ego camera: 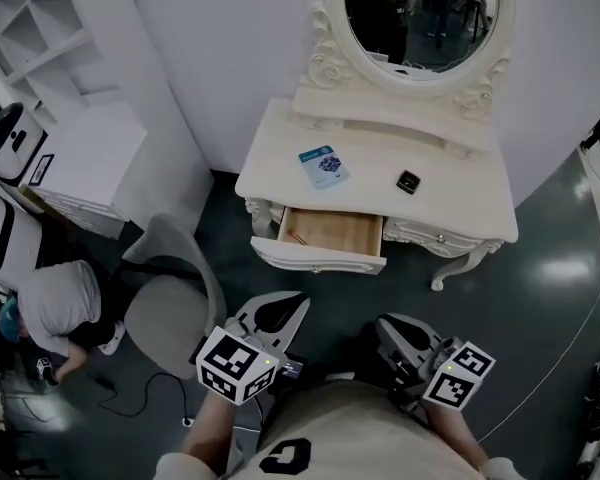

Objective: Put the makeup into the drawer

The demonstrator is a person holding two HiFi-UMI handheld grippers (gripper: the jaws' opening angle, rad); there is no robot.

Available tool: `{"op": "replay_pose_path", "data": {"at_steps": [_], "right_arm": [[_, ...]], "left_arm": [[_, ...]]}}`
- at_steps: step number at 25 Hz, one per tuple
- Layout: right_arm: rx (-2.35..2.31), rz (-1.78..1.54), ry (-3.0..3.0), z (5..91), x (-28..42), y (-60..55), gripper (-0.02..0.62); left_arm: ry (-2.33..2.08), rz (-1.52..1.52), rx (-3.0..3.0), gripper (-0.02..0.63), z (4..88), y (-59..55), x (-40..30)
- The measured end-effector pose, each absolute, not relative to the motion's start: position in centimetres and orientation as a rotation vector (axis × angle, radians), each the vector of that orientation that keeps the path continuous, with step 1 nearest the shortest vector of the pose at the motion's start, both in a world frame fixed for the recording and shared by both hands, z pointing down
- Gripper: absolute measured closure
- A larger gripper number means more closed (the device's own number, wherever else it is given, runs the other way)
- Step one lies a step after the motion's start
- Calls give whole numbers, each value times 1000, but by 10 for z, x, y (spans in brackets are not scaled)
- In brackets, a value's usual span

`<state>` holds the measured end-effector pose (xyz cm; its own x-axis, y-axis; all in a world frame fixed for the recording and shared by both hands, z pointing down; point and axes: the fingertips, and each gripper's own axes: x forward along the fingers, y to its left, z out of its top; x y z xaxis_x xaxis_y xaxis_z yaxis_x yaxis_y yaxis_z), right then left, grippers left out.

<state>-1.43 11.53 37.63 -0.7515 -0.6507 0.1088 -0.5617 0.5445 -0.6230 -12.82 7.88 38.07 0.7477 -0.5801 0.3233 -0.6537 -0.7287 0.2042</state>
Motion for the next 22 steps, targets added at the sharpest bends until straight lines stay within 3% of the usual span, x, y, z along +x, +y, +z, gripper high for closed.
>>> {"op": "replay_pose_path", "data": {"at_steps": [10, 11, 13, 18, 22], "right_arm": [[-909, -1018, 2621, 375, 65, 28, 569], [-894, -1031, 2617, 377, 73, 20, 569], [-864, -1053, 2620, 382, 89, 5, 569], [-746, -1095, 2679, 393, 119, -26, 569], [-637, -1122, 2721, 398, 126, -42, 569]], "left_arm": [[-1258, 671, 2610, 546, 403, -39, -79], [-1283, 730, 2599, 533, 411, -53, -77], [-1315, 856, 2578, 423, 425, -79, -71], [-1381, 1129, 2529, 360, 449, -135, -61], [-1361, 1383, 2494, 356, 480, -177, -56]]}}
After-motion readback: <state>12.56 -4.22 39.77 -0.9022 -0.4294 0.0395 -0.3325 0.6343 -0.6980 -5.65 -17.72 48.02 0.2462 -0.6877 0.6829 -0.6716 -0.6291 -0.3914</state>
